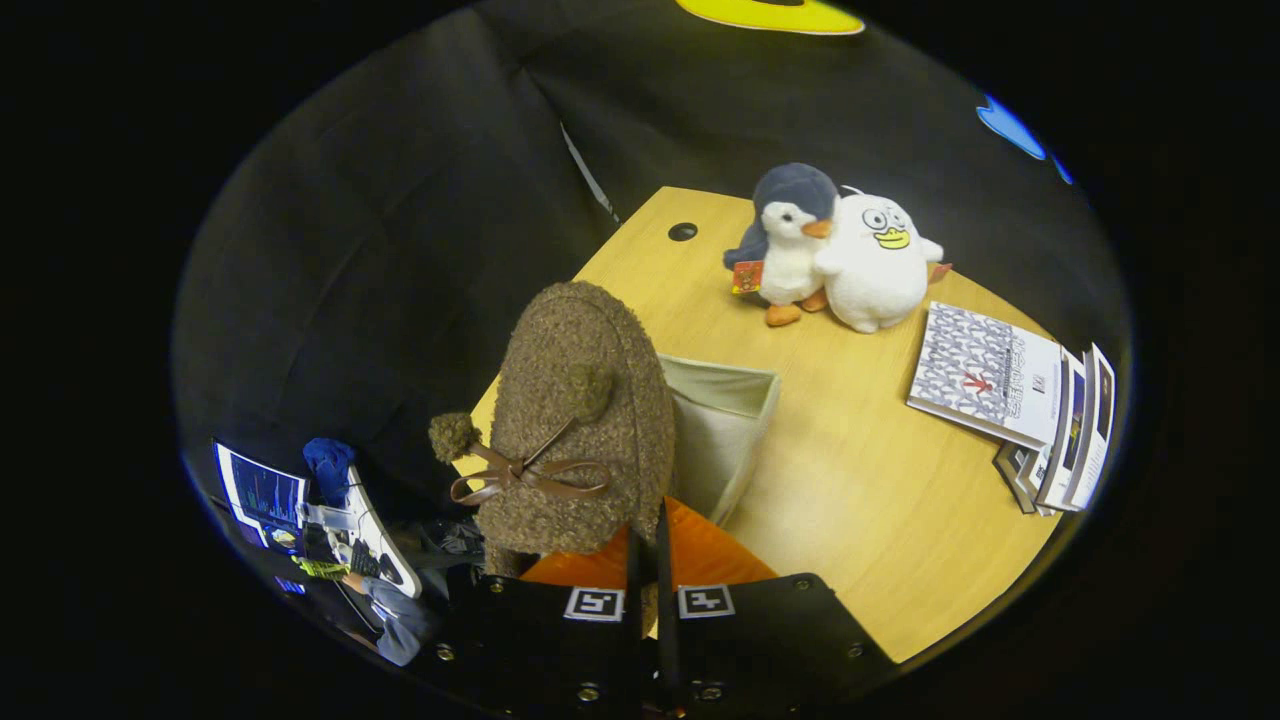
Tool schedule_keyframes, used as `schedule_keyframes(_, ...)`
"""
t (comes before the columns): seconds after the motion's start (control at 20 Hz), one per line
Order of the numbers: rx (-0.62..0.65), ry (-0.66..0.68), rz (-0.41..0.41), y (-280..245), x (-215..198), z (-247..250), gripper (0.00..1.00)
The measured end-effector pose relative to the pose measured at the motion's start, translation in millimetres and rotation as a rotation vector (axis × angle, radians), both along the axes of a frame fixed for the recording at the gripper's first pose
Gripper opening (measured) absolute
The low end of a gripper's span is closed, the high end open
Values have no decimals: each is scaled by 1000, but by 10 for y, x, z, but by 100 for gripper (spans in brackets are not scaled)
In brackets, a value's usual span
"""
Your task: Open the storage box then place both shoes into the box .Put the left shoe in first, then the right shoe, with the right side of both shoes facing outward in a uniform manner.
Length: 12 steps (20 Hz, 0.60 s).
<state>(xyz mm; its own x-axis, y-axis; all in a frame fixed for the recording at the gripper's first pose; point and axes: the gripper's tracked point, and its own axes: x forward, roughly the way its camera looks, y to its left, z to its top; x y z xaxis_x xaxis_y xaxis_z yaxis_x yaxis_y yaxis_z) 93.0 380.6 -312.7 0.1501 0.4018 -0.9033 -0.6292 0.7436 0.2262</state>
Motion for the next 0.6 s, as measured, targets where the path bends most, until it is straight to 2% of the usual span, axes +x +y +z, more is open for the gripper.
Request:
schedule_keyframes(0.2,-98,-37,16,142,94,-378,6)
schedule_keyframes(0.6,-240,-19,22,292,30,-1184,6)
